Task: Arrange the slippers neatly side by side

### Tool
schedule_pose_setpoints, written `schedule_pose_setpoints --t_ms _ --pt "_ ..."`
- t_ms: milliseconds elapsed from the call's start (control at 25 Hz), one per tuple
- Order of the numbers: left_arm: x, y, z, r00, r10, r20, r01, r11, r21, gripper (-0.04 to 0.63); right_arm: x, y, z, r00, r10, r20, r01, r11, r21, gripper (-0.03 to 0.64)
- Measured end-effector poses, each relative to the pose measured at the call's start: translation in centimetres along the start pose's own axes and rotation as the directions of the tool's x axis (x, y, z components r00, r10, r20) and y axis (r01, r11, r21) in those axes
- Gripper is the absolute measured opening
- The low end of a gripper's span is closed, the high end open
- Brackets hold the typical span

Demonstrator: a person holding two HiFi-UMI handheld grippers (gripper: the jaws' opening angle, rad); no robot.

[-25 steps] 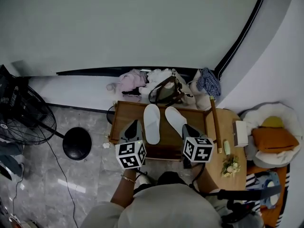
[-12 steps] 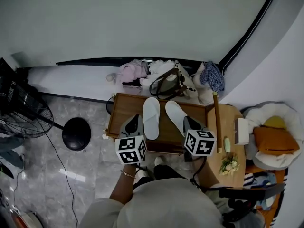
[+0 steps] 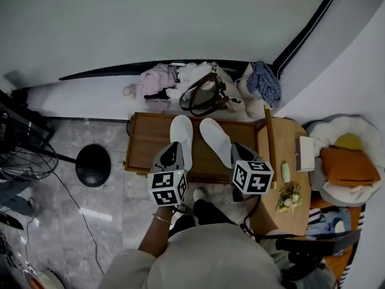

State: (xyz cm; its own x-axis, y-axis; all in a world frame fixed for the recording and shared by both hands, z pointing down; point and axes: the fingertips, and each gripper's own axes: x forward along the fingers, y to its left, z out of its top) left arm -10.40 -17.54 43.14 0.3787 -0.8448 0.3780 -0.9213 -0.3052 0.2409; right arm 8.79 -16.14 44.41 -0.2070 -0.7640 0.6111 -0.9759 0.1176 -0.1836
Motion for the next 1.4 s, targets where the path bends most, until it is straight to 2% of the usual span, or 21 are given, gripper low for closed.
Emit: schedule_pose_setpoints --t_ms 320,680,920,1400 --pt "2.2 -1.3 -3.0 0.994 -0.023 -0.103 0.028 0.999 0.043 0.017 1.5 -3.2 -3.7 0.997 -0.028 -0.067 0.034 0.996 0.081 0.034" --pt "3.9 -2.3 -8.8 0.975 -0.033 -0.221 0.038 0.999 0.02 0.017 3.9 -4.7 -8.8 0.984 -0.021 -0.177 0.041 0.993 0.111 0.034" --pt "5.0 -2.1 -11.3 0.965 -0.034 -0.261 0.037 0.999 0.008 0.017 5.6 -5.1 -10.0 0.979 -0.016 -0.204 0.038 0.994 0.107 0.034" --pt "6.2 -2.1 -12.5 0.957 -0.031 -0.287 0.032 0.999 0.0 0.017 7.0 -5.8 -10.3 0.975 0.002 -0.224 0.021 0.995 0.1 0.037"
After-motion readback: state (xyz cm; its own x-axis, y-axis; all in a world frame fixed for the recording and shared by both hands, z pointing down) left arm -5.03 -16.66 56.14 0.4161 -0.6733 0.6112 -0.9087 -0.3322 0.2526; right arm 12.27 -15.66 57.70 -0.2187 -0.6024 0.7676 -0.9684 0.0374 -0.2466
